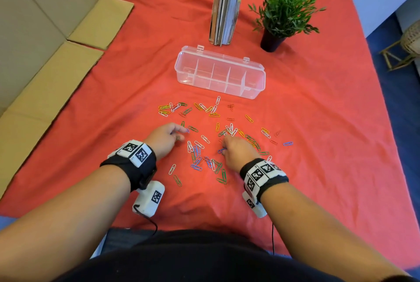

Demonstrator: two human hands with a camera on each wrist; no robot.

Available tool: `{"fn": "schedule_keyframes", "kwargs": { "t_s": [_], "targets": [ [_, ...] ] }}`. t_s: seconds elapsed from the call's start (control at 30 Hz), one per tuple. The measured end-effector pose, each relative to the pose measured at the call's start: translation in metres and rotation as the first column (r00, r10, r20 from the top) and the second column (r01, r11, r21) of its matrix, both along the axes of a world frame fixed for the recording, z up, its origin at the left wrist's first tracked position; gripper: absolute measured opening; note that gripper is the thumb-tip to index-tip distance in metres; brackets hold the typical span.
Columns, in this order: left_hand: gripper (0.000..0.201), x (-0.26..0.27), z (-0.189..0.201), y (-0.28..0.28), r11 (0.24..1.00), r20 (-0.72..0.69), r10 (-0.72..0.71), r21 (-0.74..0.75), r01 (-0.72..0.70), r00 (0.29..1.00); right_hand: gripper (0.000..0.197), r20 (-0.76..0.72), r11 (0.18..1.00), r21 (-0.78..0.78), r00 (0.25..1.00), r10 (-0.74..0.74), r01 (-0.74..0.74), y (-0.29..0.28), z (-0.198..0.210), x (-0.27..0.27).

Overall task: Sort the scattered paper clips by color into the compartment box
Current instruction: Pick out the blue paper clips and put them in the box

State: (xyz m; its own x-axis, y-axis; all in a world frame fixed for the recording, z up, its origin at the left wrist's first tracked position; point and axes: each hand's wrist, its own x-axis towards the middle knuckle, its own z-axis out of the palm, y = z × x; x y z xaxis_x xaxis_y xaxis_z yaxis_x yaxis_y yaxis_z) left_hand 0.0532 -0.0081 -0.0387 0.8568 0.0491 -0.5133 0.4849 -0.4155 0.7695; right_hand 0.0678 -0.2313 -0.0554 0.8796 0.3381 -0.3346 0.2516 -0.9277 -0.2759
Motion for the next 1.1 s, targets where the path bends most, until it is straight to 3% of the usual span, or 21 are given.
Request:
{"fn": "schedule_keyframes", "kwargs": {
  "t_s": [0.1, 0.23, 0.27, 0.33, 0.4, 0.47, 0.53, 0.6, 0.63, 0.67, 0.73, 0.8, 0.87, 0.97, 1.0, 1.03, 1.1],
  "targets": [
    [0.041, 0.0, 0.004, -0.008, 0.982, -0.073, 0.117, -0.14, -0.127, 0.99, 0.017, -0.009, 1.0, -0.019, 1.0, -0.019, 0.018, -0.002, 0.003, 0.001],
    [0.028, -0.002, 0.009, -0.024, 0.933, -0.192, 0.176, -0.281, -0.226, 0.966, 0.018, 0.07, 0.985, -0.134, 0.99, 0.12, -0.11, 0.006, 0.008, -0.007],
    [0.022, -0.002, 0.008, -0.028, 0.952, -0.174, 0.143, -0.243, -0.184, 0.974, 0.02, 0.079, 0.983, -0.139, 0.988, 0.134, -0.122, 0.007, 0.008, -0.007],
    [0.02, -0.001, 0.005, -0.033, 0.999, -0.071, -0.034, 0.033, 0.037, 0.997, 0.017, 0.041, 0.996, -0.053, 0.996, 0.079, -0.077, 0.007, 0.011, -0.002],
    [0.022, -0.001, 0.005, -0.039, 0.901, 0.008, -0.211, 0.389, 0.191, 0.977, 0.009, -0.088, 0.982, 0.158, 0.992, -0.095, 0.108, 0.004, 0.015, 0.007],
    [0.029, -0.003, 0.003, -0.044, 0.793, 0.042, -0.306, 0.565, 0.23, 0.951, 0.017, -0.302, 0.831, 0.394, 0.909, -0.287, 0.393, 0.001, 0.022, 0.01],
    [0.031, -0.005, 0.001, -0.046, 0.756, 0.033, -0.331, 0.607, 0.245, 0.943, 0.024, -0.582, 0.533, 0.515, 0.73, -0.357, 0.671, -0.002, 0.03, 0.006],
    [0.024, -0.005, -0.001, -0.047, 0.75, 0.009, -0.348, 0.603, 0.272, 0.938, 0.023, -0.798, 0.252, 0.502, 0.555, -0.233, 0.828, -0.008, 0.037, 0.001],
    [0.018, -0.005, -0.002, -0.048, 0.747, 0.012, -0.363, 0.602, 0.283, 0.932, 0.018, -0.856, 0.157, 0.482, 0.502, -0.125, 0.862, -0.012, 0.039, -0.003],
    [0.016, -0.005, -0.002, -0.048, 0.746, 0.009, -0.374, 0.597, 0.295, 0.927, 0.01, -0.883, 0.09, 0.466, 0.47, -0.014, 0.88, -0.016, 0.04, -0.005],
    [0.016, -0.005, -0.004, -0.048, 0.754, 0.012, -0.389, 0.578, 0.311, 0.921, 0.006, -0.896, 0.035, 0.431, 0.423, 0.139, 0.902, -0.019, 0.038, -0.01],
    [0.014, -0.006, -0.007, -0.047, 0.773, 0.018, -0.386, 0.552, 0.312, 0.923, 0.016, -0.924, 0.059, 0.371, 0.362, 0.124, 0.927, -0.017, 0.034, -0.014],
    [0.012, -0.006, -0.008, -0.044, 0.804, 0.041, -0.361, 0.521, 0.288, 0.932, 0.025, -0.942, 0.17, 0.33, 0.335, -0.004, 0.929, -0.011, 0.032, -0.019],
    [0.009, -0.007, -0.004, -0.038, 0.865, 0.098, -0.312, 0.442, 0.24, 0.945, 0.022, -0.904, 0.292, 0.373, 0.416, -0.101, 0.881, 0.001, 0.03, -0.024],
    [0.01, -0.007, -0.002, -0.035, 0.89, 0.09, -0.284, 0.394, 0.227, 0.955, 0.021, -0.885, 0.338, 0.388, 0.449, -0.124, 0.857, 0.004, 0.028, -0.024],
    [0.013, -0.006, -0.001, -0.032, 0.919, 0.064, -0.249, 0.331, 0.215, 0.966, 0.02, -0.84, 0.433, 0.408, 0.517, -0.167, 0.804, 0.008, 0.027, -0.023],
    [0.021, -0.006, 0.003, -0.028, 0.975, -0.026, -0.143, 0.171, 0.145, 0.989, 0.01, -0.606, 0.747, 0.385, 0.759, -0.238, 0.541, 0.012, 0.026, -0.021]
  ]
}}
